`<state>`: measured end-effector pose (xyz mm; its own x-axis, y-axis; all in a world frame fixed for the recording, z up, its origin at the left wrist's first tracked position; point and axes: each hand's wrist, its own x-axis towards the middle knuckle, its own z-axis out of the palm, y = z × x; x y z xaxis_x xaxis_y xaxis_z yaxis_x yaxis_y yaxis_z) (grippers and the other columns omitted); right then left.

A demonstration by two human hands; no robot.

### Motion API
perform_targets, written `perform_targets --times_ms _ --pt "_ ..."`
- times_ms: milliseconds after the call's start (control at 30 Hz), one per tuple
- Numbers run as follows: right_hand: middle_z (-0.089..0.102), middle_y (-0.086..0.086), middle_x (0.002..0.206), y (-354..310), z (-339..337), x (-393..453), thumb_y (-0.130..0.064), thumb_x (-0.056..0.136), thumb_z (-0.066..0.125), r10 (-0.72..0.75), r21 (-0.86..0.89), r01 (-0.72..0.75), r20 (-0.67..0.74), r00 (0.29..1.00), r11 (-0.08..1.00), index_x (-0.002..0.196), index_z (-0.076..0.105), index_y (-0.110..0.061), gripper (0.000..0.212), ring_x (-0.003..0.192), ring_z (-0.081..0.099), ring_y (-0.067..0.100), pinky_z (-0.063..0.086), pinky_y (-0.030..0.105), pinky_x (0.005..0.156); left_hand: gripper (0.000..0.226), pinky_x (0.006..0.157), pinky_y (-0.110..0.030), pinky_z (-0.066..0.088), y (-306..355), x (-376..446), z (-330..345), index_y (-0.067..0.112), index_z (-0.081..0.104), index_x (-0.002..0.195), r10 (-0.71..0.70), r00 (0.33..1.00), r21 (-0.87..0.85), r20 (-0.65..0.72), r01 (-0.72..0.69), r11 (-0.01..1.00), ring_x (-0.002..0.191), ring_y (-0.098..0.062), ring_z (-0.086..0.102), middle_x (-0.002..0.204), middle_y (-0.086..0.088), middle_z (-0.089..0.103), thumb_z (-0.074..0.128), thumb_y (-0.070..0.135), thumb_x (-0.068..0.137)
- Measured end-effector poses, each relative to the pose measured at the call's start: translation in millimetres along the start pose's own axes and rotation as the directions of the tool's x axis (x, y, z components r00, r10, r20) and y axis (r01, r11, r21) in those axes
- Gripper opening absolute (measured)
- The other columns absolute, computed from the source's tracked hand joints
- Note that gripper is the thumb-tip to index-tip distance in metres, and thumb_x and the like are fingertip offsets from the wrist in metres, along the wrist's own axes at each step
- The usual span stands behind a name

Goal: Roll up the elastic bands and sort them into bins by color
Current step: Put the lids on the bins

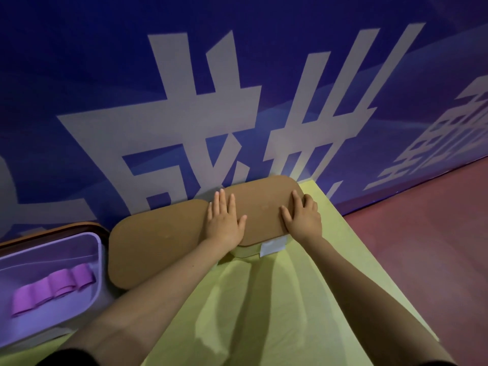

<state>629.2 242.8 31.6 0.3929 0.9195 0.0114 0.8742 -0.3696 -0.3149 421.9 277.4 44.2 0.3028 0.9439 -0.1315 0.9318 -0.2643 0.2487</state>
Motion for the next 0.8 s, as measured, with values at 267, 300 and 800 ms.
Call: perform_targets --times_ms 267,300,800 --pt "0.027 0.015 0.150 -1 -2 18 -0.053 0.097 0.031 -0.013 -0.071 0.016 0.054 0.998 0.997 0.152 0.018 -0.020 0.065 0.132 0.032 0.032 0.038 0.043 0.100 0.072 0.119 -0.043 -0.005 8 14 9 0.005 -0.006 0.151 -0.002 0.999 0.144 -0.052 0.009 0.990 0.146 -0.035 -0.011 0.156 -0.024 -0.012 0.018 0.050 0.099" --pt "0.028 0.015 0.149 -1 -1 19 -0.053 0.097 0.032 -0.019 -0.074 0.023 0.052 0.998 0.997 0.152 0.018 -0.020 0.065 0.131 0.033 0.032 0.038 0.042 0.100 0.073 0.120 -0.043 -0.003 8 15 9 0.005 -0.006 0.151 -0.004 0.999 0.152 -0.049 0.011 0.988 0.146 -0.036 -0.010 0.156 -0.025 -0.011 0.018 0.050 0.099" --pt "0.030 0.012 0.151 -13 1 54 -0.057 0.093 0.030 -0.030 -0.115 0.039 0.074 0.997 0.993 0.152 0.015 -0.020 0.072 0.129 0.041 0.031 0.044 0.040 0.095 0.075 0.120 -0.044 0.004 6 14 14 0.008 -0.001 0.152 0.000 0.998 0.115 -0.065 0.007 0.993 0.146 -0.035 -0.006 0.157 -0.024 -0.008 0.022 0.053 0.097"
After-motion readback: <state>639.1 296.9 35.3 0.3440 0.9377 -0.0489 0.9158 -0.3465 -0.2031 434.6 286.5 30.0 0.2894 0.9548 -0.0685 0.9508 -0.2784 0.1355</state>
